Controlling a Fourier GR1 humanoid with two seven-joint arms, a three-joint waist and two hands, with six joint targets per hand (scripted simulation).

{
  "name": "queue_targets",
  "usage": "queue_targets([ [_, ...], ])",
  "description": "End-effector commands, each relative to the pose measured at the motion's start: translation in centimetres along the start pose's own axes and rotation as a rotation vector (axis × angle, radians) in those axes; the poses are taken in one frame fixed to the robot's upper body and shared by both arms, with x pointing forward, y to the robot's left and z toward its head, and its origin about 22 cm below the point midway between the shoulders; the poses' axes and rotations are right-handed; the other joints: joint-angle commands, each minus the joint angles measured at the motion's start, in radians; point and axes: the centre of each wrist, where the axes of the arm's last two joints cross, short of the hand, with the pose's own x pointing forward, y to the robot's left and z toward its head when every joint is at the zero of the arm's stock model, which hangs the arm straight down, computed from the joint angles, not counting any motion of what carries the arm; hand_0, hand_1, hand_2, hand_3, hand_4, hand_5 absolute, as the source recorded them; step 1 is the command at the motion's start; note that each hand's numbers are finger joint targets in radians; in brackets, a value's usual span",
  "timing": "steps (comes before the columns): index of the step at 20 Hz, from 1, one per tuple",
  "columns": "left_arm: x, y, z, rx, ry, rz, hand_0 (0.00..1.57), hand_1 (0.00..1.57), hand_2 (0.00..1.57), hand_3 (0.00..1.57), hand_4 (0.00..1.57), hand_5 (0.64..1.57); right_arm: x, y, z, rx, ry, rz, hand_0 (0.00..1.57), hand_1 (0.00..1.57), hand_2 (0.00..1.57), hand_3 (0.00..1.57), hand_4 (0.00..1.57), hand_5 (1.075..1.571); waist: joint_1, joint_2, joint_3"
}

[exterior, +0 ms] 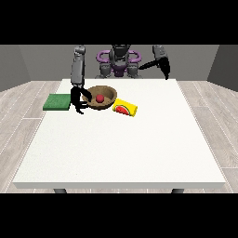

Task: Pick the cup and pour the ball into the bowl, then pick the bowl and place it on the pad

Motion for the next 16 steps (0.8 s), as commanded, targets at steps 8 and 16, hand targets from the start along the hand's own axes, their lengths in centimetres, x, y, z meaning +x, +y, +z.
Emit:
queue_targets([
  [8, -5.5, 4.8, 2.7, 0.101, 0.152, 0.008, 0.0, 0.0, 0.0, 0.0, 0.0, 1.57, 2.8, 3.5, -1.8, 0.005, 0.228, 0.14, 1.57, 1.57, 1.57, 1.57, 1.03, 1.558, -0.109, -0.102, 0.0218],
  [16, -7.3, 6.5, 4.3, 0.152, 0.129, -0.014, 0.0, 0.0, 0.0, 0.0, 0.0, 1.57, 10.2, -1.7, -4.0, 0.023, 0.192, 0.098, 1.57, 1.57, 1.57, 1.57, 1.06, 1.562, -0.155, -0.069, 0.0219],
])
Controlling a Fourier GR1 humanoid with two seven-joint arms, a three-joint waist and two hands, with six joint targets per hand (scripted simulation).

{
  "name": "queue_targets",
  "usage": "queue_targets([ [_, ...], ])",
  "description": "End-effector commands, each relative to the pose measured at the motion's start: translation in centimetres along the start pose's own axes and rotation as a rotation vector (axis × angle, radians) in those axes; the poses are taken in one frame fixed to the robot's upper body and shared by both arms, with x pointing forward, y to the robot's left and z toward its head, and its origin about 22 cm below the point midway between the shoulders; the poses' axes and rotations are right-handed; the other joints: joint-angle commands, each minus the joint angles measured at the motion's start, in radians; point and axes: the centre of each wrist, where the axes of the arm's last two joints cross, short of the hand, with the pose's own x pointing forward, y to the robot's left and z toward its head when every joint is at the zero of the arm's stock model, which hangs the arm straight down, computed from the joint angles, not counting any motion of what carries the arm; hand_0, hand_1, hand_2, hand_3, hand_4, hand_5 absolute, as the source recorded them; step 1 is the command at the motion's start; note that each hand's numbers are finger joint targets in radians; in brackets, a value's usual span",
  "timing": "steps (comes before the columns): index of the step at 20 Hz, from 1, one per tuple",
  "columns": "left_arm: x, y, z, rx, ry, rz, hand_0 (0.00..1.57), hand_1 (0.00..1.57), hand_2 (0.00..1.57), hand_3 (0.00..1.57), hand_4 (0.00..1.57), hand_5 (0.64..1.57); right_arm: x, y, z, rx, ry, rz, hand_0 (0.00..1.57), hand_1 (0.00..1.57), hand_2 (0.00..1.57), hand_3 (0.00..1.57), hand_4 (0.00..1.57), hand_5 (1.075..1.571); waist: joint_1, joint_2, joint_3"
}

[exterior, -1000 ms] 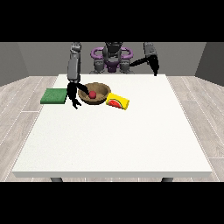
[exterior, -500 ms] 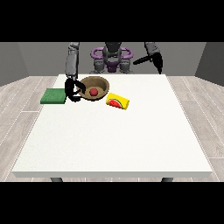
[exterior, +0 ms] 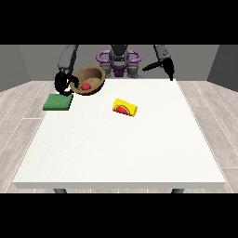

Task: Pick the cup and pour the ball into the bowl, then pick the bowl and place it on the pad

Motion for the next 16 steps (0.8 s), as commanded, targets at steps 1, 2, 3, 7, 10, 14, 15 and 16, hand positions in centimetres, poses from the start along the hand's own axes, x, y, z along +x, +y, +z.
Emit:
queue_targets([
  [1, 0.9, 0.7, -0.5, -0.008, -0.049, -0.004, 0.0, 0.0, 0.0, 0.0, 0.0, 1.57, 2.2, -5.0, 0.4, -0.061, -0.059, -0.041, 1.57, 1.57, 1.57, 1.57, 1.06, 1.565, 0.026, 0.065, 0.001],
  [2, 1.3, -0.1, -0.8, 0.014, -0.036, -0.023, 0.0, 0.0, 0.0, 0.0, 0.0, 1.569, 1.8, -5.1, 0.5, -0.031, -0.035, -0.05, 1.57, 1.57, 1.57, 1.57, 1.06, 1.559, -0.005, 0.047, 0.001],
  [3, -1.0, 0.1, 0.6, 0.022, 0.003, -0.006, 0.0, 0.0, 0.0, 0.0, 0.0, 1.569, 1.7, -3.7, 0.4, -0.01, 0.004, -0.033, 1.57, 1.57, 1.57, 1.57, 1.06, 1.559, -0.026, 0.011, 0.0005],
  [7, -3.4, 2.4, 2.3, 0.074, 0.013, -0.04, 0.0, 0.0, 0.0, 0.0, 0.0, 1.566, 0.7, -6.9, 1.6, 0.029, -0.011, -0.03, 1.57, 1.57, 1.57, 1.57, 1.06, 1.559, -0.083, 0.002, 0.0002],
  [10, -2.1, -1.5, 1.5, 0.065, -0.072, -0.02, 0.0, 0.0, 0.0, 0.0, 0.0, 1.565, 2.6, -9.1, 1.7, 0.009, -0.086, -0.092, 1.57, 1.57, 1.57, 1.57, 1.07, 1.557, -0.047, 0.107, 0.0009],
  [14, 2.1, -2.7, -1.4, 0.069, -0.214, -0.021, 0.0, 0.0, 0.0, 0.0, 0.0, 1.565, 6.3, -13.1, 2.5, -0.002, -0.214, -0.173, 1.57, 1.57, 1.57, 1.57, 1.05, 1.561, -0.019, 0.242, 0.0022],
  [15, 2.1, -3.7, -0.4, 0.047, -0.185, -0.041, 0.0, 0.0, 0.0, 0.0, 0.0, 1.565, 1.5, -12.8, 2.8, -0.055, -0.164, -0.183, 1.57, 1.57, 1.57, 1.44, 1.02, 1.562, 0.001, 0.198, 0.0021],
  [16, 2.4, -2.0, -0.9, 0.047, -0.247, -0.055, 0.0, 0.0, 0.0, 0.0, 0.0, 1.565, 3.1, -14.7, 3.4, -0.046, -0.237, -0.177, 1.57, 1.57, 1.57, 1.37, 1.03, 1.562, 0.003, 0.264, 0.0023],
])
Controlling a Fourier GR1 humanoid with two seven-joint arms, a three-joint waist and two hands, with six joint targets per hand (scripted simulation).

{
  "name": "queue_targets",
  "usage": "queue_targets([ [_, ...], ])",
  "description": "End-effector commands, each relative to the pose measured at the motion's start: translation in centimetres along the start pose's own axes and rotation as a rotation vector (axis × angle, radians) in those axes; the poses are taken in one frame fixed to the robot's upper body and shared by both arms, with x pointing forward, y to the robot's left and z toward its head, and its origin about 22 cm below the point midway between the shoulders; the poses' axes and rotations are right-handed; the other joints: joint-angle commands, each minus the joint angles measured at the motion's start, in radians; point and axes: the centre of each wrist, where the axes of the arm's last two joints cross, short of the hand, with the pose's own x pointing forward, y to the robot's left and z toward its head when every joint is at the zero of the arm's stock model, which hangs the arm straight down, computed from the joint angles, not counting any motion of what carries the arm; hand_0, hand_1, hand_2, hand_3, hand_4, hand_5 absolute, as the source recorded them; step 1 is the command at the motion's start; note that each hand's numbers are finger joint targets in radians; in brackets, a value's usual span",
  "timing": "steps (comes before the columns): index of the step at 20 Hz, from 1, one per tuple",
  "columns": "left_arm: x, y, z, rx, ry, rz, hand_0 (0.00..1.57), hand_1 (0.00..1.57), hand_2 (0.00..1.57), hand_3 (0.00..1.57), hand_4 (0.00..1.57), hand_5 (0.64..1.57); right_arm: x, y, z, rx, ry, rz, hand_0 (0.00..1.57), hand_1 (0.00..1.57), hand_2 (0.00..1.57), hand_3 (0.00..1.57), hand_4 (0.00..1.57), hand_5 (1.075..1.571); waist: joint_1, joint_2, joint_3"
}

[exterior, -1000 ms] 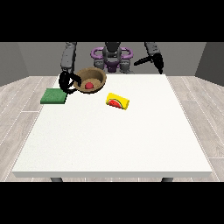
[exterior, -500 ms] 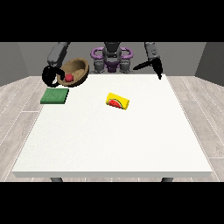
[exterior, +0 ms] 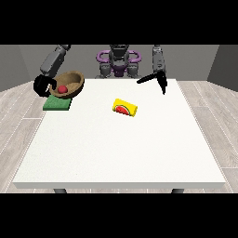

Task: Pick the cup and pour the ball into the bowl, then pick the bowl and place it on the pad

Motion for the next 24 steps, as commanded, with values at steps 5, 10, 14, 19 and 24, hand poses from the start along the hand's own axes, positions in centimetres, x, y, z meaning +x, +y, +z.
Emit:
queue_targets([
  [5, 7.0, -1.2, -2.5, 0.015, -0.211, 0.005, 0.0, 0.0, 0.0, 0.0, 0.0, 1.564, 3.5, -7.5, 2.3, -0.091, -0.186, 0.028, 1.57, 1.57, 1.57, 0.78, 1.02, 1.568, 0.065, 0.197, 0.0024],
  [10, 7.7, -0.6, -2.6, 0.051, -0.239, -0.022, 0.0, 0.0, 0.0, 0.0, 0.0, 1.563, 6.1, -8.0, 2.3, -0.082, -0.249, 0.062, 1.57, 1.57, 1.57, 0.0, 1.04, 1.569, 0.027, 0.235, 0.0009],
  [14, 9.2, -1.4, -0.4, 0.053, -0.273, -0.016, 0.0, 0.0, 0.0, 0.0, 0.0, 1.564, 5.7, -9.0, 2.8, -0.077, -0.272, 0.072, 1.57, 1.57, 1.57, 0.34, 1.03, 1.571, 0.036, 0.264, 0.0016],
  [19, 10.1, 0.6, -1.2, 0.047, -0.238, -0.009, 0.0, 0.0, 0.0, 0.0, 0.0, 1.564, 5.6, -8.9, 2.5, -0.062, -0.225, -0.032, 1.57, 1.57, 1.57, 0.0, 0.91, 1.568, 0.016, 0.214, 0.0008],
  [24, 9.7, -0.1, -0.8, 0.045, -0.182, 0.016, 0.0, 0.0, 0.0, 0.0, 0.0, 1.566, 6.6, -9.6, 2.8, -0.089, -0.139, -0.004, 1.57, 1.57, 1.57, 0.26, 0.74, 1.57, 0.015, 0.171, -0.0001],
])
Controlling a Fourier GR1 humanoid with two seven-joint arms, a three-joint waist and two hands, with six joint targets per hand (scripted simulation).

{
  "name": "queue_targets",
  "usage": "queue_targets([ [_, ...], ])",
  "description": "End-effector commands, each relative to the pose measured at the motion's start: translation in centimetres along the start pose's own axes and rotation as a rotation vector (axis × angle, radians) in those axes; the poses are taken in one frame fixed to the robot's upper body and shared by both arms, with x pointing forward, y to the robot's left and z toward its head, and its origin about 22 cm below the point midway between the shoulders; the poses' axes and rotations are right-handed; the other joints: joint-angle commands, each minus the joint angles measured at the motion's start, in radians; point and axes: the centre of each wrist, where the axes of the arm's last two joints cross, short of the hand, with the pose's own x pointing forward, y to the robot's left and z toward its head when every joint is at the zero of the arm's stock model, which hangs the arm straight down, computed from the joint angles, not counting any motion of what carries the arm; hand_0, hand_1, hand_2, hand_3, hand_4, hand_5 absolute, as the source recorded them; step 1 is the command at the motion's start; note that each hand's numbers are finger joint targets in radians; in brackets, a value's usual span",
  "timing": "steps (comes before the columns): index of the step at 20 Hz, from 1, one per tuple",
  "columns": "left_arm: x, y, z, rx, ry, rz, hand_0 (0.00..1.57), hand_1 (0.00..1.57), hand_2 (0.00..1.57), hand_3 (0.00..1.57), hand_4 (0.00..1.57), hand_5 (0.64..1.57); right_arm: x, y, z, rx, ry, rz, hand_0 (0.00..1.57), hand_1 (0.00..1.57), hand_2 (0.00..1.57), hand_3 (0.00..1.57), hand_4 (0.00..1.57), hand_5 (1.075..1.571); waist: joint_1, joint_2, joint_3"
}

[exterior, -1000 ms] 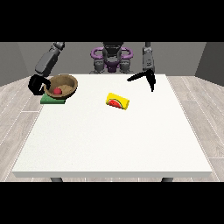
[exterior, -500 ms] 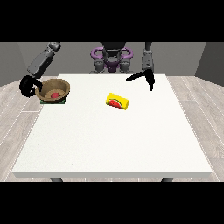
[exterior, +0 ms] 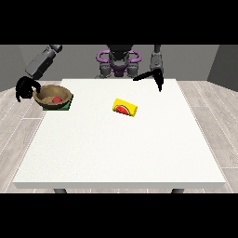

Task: Pick the cup and pour the ball into the bowl, then pick the bowl and place it on the pad

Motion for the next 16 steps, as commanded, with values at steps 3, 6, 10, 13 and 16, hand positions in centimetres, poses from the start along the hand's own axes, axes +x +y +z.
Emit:
queue_targets([
  [3, -0.9, 1.0, -0.9, 0.005, 0.027, 0.02, 0.0, 0.0, 0.0, 0.0, 0.0, 1.566, -0.5, 1.1, -0.4, 0.024, 0.06, 0.018, 1.57, 1.57, 1.57, 1.08, 0.74, 1.57, 0.001, -0.017, -0.001],
  [6, -1.4, 0.9, 0.3, -0.019, 0.052, 0.022, 0.0, 0.0, 0.0, 0.0, 0.0, 1.566, -3.5, 1.4, 0.5, 0.019, 0.096, 0.088, 1.57, 1.57, 1.57, 0.93, 0.71, 1.57, 0.008, -0.051, -0.0008],
  [10, 1.5, -0.9, 0.2, -0.023, 0.006, 0.014, 0.0, 0.0, 0.0, 0.0, 0.0, 1.565, -2.7, 1.3, 0.3, 0.011, 0.084, 0.183, 1.57, 1.57, 1.57, 1.21, 0.67, 1.558, 0.017, -0.027, 0.0003],
  [13, 2.1, 0.5, 0.1, 0.022, -0.048, 0.02, 0.0, 0.0, 0.0, 0.0, 0.0, 1.565, 0.4, -2.8, 1.6, -0.114, 0.059, 0.209, 1.57, 1.57, 1.49, 1.15, 0.0, 1.554, -0.001, 0.051, 0.0013],
  [16, 3.2, 2.7, -0.1, 0.01, -0.066, 0.018, 0.0, 0.0, 0.0, 0.0, 0.0, 1.565, 2.2, -4.2, 2.0, -0.134, 0.047, 0.248, 0.36, 0.36, 0.51, 0.62, 0.0, 1.506, 0.015, 0.062, 0.0015],
])
